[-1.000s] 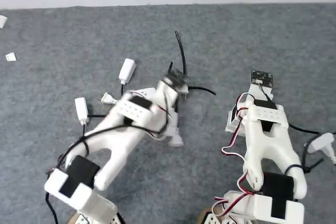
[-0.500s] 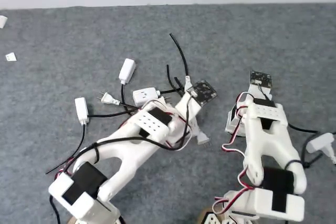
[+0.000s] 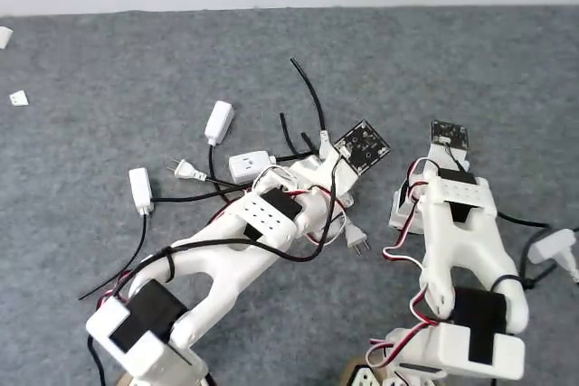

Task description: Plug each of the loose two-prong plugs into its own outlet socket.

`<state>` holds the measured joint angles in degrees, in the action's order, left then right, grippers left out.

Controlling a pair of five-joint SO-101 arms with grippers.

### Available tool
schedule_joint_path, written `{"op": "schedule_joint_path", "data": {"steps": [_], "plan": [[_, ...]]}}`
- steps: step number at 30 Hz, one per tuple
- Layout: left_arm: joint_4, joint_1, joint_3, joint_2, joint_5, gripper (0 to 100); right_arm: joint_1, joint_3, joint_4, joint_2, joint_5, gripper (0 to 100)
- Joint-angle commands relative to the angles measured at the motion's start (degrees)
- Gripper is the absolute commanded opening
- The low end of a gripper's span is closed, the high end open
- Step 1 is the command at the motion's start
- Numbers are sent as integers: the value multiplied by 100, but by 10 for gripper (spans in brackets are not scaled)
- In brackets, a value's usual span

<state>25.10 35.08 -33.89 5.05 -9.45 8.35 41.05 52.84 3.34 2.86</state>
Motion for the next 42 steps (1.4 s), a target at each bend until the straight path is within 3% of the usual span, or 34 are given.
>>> {"op": "schedule_joint_path", "data": {"steps": [1,7,11,19,26,42], "plan": [[-149,9,549,440,44,13,92,-334,57,40,-70,9],[721,-264,857,-185,1064,13,84,-387,57,13,-79,9],[888,-369,488,-475,1538,13,84,-387,57,4,-79,9],[905,-211,145,-176,1662,128,84,-387,57,-4,-79,9],[1688,-202,356,-141,1714,134,84,-387,57,-4,-88,9],[2725,-220,532,167,2963,134,57,-387,40,-4,-237,9]]}}
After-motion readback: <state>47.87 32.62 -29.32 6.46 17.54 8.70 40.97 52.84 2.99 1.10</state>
